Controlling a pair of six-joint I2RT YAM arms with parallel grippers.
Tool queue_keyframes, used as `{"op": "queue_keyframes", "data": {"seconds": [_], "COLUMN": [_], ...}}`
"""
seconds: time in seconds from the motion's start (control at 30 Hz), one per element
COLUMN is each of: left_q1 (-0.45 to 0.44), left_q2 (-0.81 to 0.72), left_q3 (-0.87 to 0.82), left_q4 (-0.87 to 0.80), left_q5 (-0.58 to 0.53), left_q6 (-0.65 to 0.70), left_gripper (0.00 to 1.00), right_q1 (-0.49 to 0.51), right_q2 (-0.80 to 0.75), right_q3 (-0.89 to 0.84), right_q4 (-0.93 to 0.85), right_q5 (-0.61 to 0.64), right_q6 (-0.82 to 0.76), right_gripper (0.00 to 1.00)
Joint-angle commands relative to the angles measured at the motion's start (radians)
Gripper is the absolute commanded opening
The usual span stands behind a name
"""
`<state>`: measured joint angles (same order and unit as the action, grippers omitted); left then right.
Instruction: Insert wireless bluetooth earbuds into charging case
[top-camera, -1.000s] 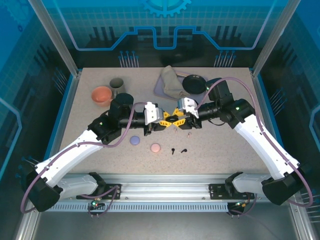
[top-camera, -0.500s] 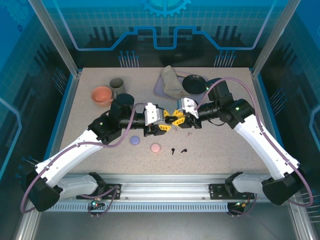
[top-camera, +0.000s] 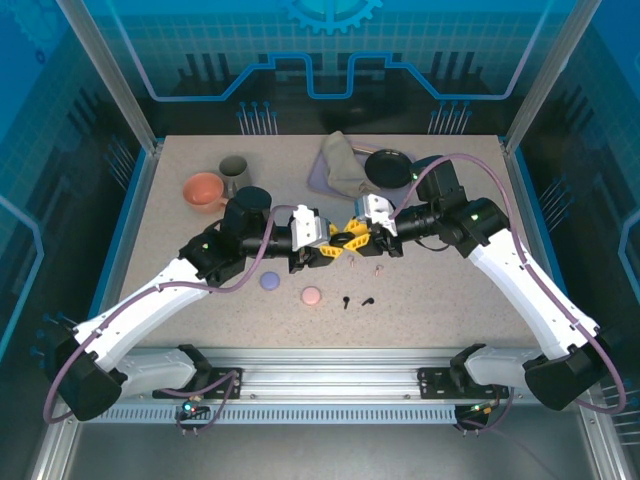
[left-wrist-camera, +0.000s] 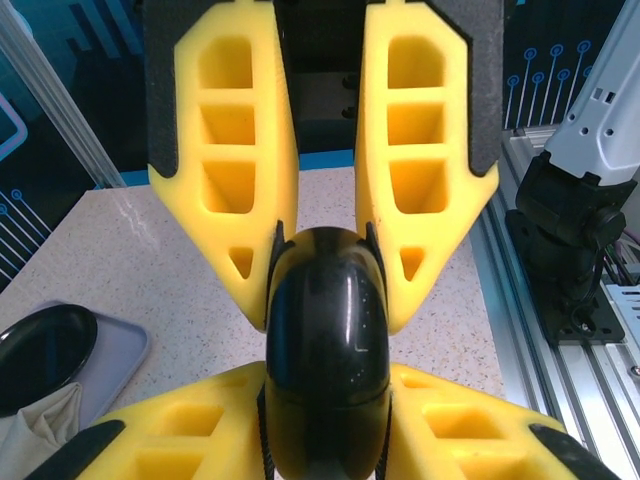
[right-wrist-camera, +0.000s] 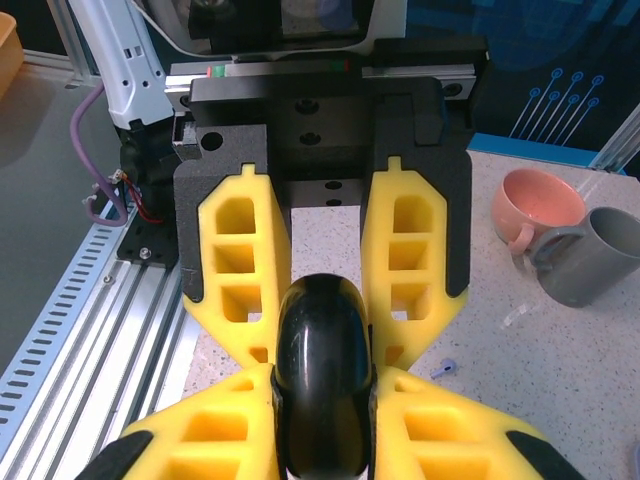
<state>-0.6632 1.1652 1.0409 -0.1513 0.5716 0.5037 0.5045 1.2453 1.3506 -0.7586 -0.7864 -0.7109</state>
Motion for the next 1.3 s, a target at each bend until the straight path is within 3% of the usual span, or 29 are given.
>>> {"op": "queue_keyframes", "data": {"seconds": [0.0, 0.47, 0.73, 0.93, 1.27], "left_q1": [-0.006, -0.007, -0.006, -0.006, -0.022], "left_q2": [0.004, 0.001, 0.003, 0.006, 0.040], "left_q3": [0.023, 0.027, 0.028, 0.029, 0.054], "left_q4": [0.018, 0.018, 0.007, -0.003, -0.058], "left_q5": [0.011, 0.008, 0.008, 0.004, -0.003], "left_q6": [0.006, 0.001, 0.003, 0.001, -0.053], "left_gripper": [0.30, 0.30, 0.12, 0.05, 0.02], "right_q1": [0.015, 0.026, 0.027, 0.016, -0.026], "right_q2": [0.015, 0.014, 0.008, -0.019, -0.195], "right_q3": [0.034, 0.012, -0.002, -0.005, -0.184], "right_q4": [-0.002, -0.011, -0.004, 0.019, 0.229], "right_q5": [-0.024, 0.013, 0.031, 0.040, 0.078], "right_q6": [0.016, 0.000, 0.006, 0.046, 0.159], "right_gripper": [0.22, 0.21, 0.23, 0.42, 0.89]}}
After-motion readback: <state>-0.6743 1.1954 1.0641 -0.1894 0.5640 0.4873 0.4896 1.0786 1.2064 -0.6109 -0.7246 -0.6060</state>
